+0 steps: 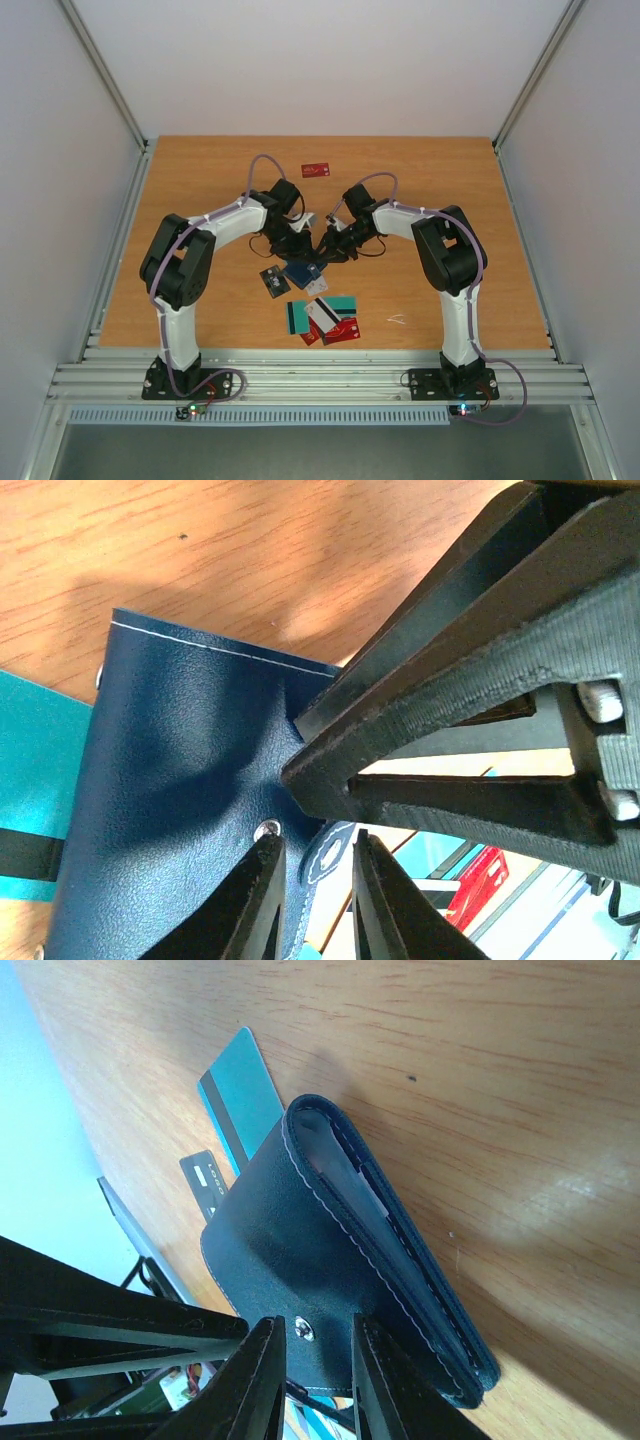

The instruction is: Put the credit cards into the card holder

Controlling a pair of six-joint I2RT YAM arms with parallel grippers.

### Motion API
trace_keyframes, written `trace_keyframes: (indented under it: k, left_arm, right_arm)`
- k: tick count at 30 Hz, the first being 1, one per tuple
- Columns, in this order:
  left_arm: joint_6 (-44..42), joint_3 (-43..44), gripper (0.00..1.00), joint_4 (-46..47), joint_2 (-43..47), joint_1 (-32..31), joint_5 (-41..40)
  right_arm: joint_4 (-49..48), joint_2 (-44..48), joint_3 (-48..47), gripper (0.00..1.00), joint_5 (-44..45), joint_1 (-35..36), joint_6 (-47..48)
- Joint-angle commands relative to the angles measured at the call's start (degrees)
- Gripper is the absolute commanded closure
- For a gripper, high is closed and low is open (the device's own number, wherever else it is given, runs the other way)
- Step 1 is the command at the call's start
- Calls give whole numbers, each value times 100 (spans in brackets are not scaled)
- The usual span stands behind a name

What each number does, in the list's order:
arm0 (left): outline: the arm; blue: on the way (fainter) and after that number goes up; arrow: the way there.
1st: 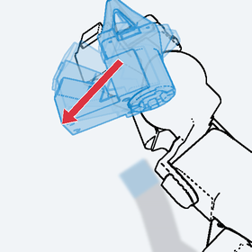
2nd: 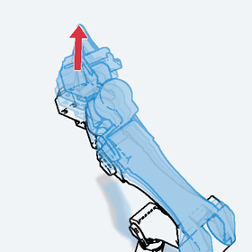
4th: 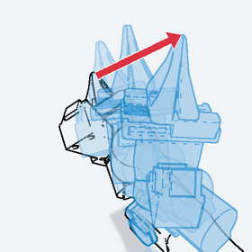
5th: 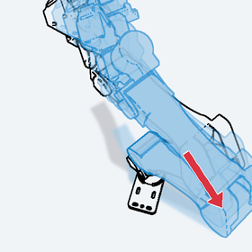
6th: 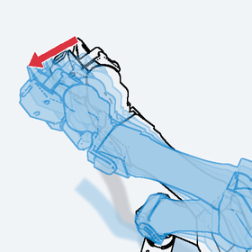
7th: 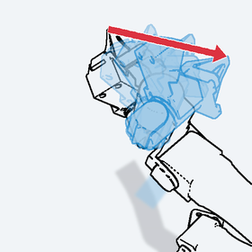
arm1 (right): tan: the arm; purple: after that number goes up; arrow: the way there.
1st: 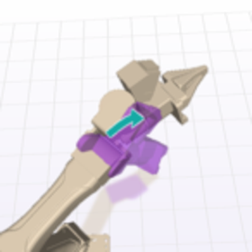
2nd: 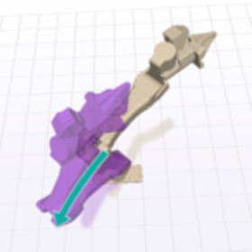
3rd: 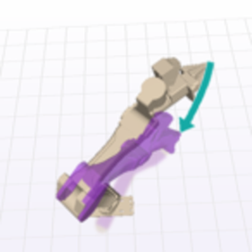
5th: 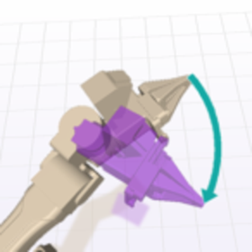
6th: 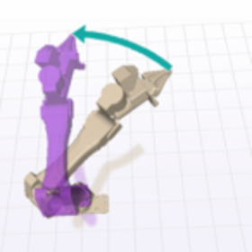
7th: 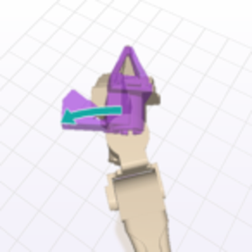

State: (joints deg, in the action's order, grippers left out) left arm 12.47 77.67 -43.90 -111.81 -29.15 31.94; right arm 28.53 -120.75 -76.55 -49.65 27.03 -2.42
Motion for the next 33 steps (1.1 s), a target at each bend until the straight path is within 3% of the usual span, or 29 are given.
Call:
trace_keyframes:
  k: [1,12,33]
  left_arm:
    - [-148,21,79,118,-157,32,62]
    - [-113,-6,78,168,-260,30,179]
    - [-33,-176,100,440,-148,64,462]
  right_arm:
    - [224,-245,60,79,447,37,56]
    - [269,-256,26,79,465,35,77]
    - [262,-238,17,79,491,39,-16]
